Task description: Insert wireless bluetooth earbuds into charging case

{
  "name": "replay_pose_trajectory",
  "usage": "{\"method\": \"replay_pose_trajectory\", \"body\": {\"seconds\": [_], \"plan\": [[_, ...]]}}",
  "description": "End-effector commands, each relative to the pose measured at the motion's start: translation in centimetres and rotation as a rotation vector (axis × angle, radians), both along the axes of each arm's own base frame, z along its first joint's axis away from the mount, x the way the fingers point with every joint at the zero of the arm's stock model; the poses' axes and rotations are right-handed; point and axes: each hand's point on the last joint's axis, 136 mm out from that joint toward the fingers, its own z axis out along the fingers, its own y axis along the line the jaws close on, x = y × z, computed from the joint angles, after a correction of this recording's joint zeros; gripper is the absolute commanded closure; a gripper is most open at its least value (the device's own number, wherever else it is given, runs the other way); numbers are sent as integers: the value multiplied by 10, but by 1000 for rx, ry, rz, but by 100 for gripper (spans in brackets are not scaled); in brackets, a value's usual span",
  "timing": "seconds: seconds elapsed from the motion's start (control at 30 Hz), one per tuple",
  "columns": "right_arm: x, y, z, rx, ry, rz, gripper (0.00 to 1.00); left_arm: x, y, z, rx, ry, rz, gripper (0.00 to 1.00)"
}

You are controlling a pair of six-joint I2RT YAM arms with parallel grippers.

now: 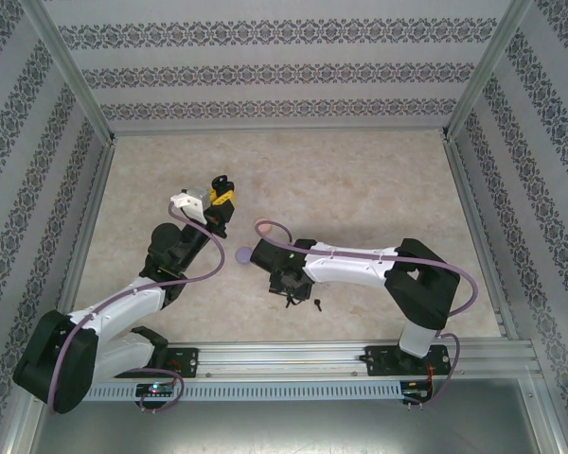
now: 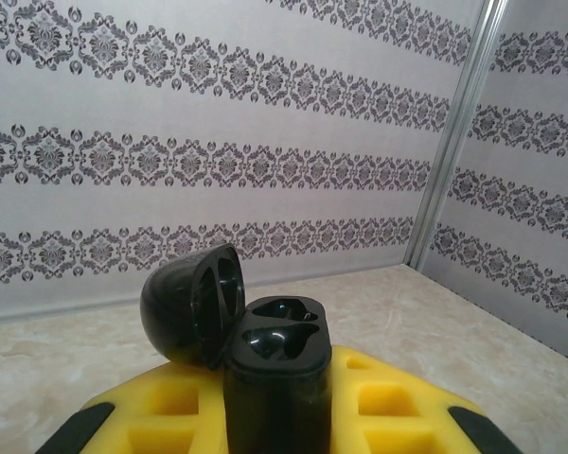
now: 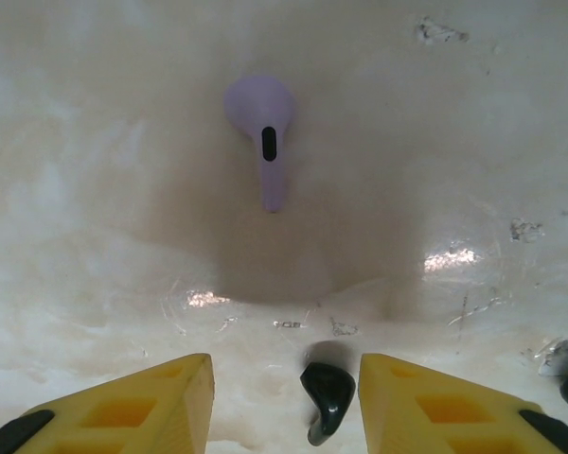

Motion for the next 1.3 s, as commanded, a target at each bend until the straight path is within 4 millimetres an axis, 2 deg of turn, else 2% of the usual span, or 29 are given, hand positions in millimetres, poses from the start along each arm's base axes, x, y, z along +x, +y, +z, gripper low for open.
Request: {"method": "replay_pose_trajectory", "body": {"seconds": [0.0,0.27,0.67,1.27], "plan": [[-1,-4,-6,-28,-9,-39,56,-8,-1,18,-45,-61,-11,100],[-6,-12,-15,-43,9,-55,57,-9,-2,20,-44,-68,-10,100],[-13,-6,-23,-31,36,-46,59,-9,-2,18,-39,-63,-10,100],[-21,-9,-31,-62,67,-52,61,-10,-1,14,-37,-58,-7,100]]}}
